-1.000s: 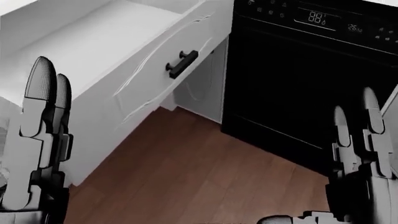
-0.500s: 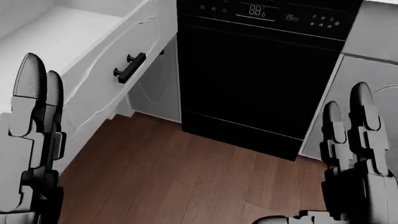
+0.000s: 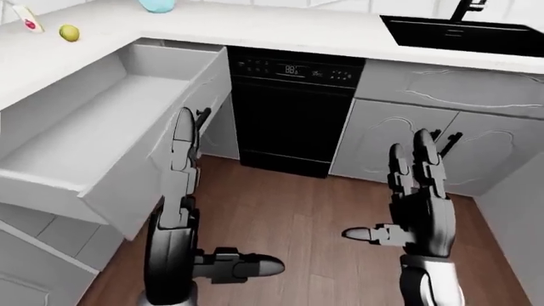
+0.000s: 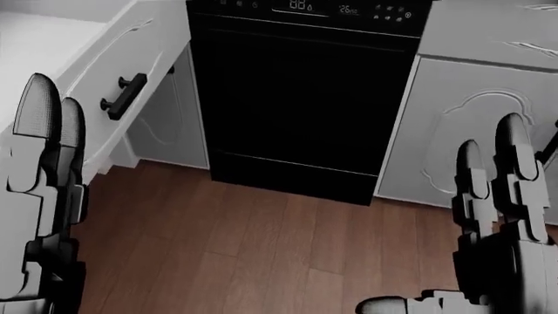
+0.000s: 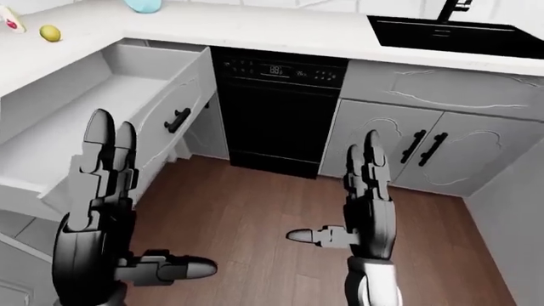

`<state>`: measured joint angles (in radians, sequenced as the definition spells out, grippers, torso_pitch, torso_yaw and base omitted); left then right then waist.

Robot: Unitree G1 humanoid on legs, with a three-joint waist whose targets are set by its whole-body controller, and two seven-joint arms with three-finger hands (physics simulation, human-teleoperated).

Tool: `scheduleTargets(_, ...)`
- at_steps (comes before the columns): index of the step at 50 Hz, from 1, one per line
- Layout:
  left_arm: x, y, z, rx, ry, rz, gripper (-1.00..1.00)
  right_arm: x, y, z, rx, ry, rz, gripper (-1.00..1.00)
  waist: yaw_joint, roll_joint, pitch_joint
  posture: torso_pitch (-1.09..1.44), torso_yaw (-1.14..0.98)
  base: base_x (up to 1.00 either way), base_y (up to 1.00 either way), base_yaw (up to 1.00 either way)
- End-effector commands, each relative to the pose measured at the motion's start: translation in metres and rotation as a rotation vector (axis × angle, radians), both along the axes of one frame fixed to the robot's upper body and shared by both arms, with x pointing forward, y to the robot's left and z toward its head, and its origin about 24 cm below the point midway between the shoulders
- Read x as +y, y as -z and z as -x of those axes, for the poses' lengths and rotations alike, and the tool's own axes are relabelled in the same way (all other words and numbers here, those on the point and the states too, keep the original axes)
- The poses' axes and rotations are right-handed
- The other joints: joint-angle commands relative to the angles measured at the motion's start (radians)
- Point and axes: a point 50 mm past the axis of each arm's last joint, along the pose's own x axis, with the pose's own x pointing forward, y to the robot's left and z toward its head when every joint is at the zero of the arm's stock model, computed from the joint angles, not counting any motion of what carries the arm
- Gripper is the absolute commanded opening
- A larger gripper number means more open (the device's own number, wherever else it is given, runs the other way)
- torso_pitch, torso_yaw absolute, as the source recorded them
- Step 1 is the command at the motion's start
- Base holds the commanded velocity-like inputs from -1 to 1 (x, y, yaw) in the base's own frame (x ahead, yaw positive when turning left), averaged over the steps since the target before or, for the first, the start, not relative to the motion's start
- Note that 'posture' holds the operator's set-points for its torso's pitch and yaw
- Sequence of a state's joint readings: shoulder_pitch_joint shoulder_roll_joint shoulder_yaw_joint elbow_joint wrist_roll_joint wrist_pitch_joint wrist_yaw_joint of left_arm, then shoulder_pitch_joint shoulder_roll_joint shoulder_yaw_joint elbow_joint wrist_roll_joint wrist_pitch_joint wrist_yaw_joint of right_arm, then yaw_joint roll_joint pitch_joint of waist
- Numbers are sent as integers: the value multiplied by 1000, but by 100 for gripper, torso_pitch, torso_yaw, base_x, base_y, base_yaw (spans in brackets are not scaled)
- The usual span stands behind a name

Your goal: Close the right drawer.

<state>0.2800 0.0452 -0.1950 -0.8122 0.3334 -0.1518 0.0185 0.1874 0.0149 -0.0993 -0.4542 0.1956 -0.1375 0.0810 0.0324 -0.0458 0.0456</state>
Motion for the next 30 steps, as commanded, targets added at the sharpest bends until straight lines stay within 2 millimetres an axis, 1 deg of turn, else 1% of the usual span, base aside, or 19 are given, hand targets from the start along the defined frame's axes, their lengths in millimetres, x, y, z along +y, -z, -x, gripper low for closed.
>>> scheduleTargets(1,-1,-6,3,-45,9,9,100,0,-8,1,-46,6,11,100,1,-20,-15,0,0,0,0,0)
scheduleTargets(2,-1,-6,3,-45,9,8,100,0,-8,1,-46,7,12,100,-2,7,-4,0,0,0,0,0)
scheduleTargets(3,-1,-7,3,-45,9,8,100,0,-8,1,-46,8,14,100,-4,9,-5,0,0,0,0,0)
scheduleTargets(7,-1,-6,3,-44,8,9,100,0,-9,1,-43,12,23,100,-14,28,-22,0,0,0,0,0)
scheduleTargets(11,-1,-6,3,-44,9,9,100,1,-8,1,-37,8,30,100,-22,36,-31,0,0,0,0,0)
scheduleTargets(12,-1,-6,3,-44,10,10,100,1,-8,1,-38,7,30,100,-28,40,-45,0,0,0,21,0)
scheduleTargets(13,-1,-6,3,-44,9,10,100,1,-8,1,-34,7,29,100,-32,36,-29,0,0,0,22,0)
scheduleTargets(14,-1,-6,3,-44,11,10,100,1,-8,1,-33,5,30,100,-35,30,-22,0,0,0,23,0)
scheduleTargets(15,-1,-6,3,-43,11,10,100,1,-8,1,-33,5,29,100,-36,29,-26,0,0,0,22,0)
scheduleTargets(17,-1,-6,3,-43,11,10,100,1,-8,1,-32,5,31,100,-35,37,-27,0,0,0,21,0)
scheduleTargets(19,-1,-6,3,-42,12,10,100,2,-7,0,-31,5,34,100,-36,62,-20,0,0,0,22,0)
scheduleTargets(20,-1,-6,3,-42,12,10,100,2,-7,1,-31,3,35,100,-37,79,-15,0,0,0,23,0)
scheduleTargets(21,-1,-6,3,-42,12,10,100,2,-7,1,-31,5,37,100,-38,102,-16,0,0,0,22,0)
scheduleTargets(22,-1,-6,3,-42,12,10,100,2,-7,0,-30,4,35,100,-34,141,-26,0,0,0,23,0)
scheduleTargets(23,-1,-6,3,-42,12,9,100,2,-7,0,-29,5,36,100,-24,92,-16,0,0,0,23,0)
scheduleTargets(24,-1,-6,3,-41,12,10,100,2,-7,0,-30,6,37,100,-31,106,-11,0,0,0,23,0)
scheduleTargets(25,-1,-6,3,-41,12,10,100,2,-7,0,-29,5,37,100,-25,102,-11,0,0,0,23,0)
scheduleTargets(27,-1,-6,3,-42,13,10,100,2,-6,0,-28,7,39,100,-28,86,-17,0,0,0,23,0)
scheduleTargets(30,-1,-6,3,-42,12,10,100,1,-6,0,-27,9,38,100,-31,66,-9,0,0,0,23,0)
